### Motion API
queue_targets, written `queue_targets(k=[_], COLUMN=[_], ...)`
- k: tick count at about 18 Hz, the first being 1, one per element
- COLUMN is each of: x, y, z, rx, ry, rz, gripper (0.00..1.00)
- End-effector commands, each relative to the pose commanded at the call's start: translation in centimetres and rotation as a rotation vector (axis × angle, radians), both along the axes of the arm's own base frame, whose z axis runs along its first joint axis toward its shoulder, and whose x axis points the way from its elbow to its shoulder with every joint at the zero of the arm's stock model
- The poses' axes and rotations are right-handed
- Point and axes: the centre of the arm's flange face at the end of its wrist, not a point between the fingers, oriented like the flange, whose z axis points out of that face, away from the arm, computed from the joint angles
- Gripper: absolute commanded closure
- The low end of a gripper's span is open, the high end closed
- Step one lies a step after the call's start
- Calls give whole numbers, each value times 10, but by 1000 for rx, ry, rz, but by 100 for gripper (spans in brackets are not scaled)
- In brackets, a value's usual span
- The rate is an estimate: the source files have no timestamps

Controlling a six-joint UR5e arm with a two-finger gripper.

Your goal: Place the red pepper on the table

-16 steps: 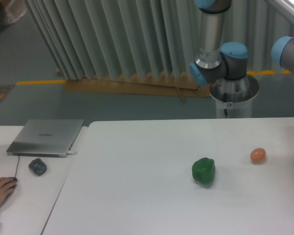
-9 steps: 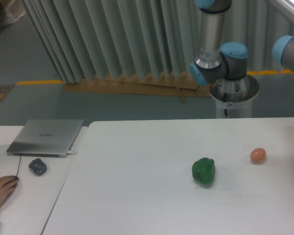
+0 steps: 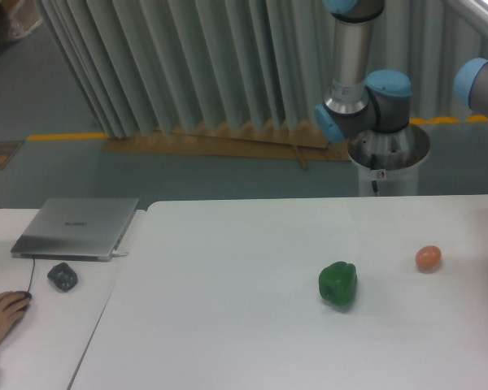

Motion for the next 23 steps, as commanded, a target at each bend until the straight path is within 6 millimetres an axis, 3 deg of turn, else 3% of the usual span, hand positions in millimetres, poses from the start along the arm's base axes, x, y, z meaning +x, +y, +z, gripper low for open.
queue_targets(k=[23], x=[-8], y=[-3], z=[6], rx=[35], ry=[58], rz=[47], gripper=[0])
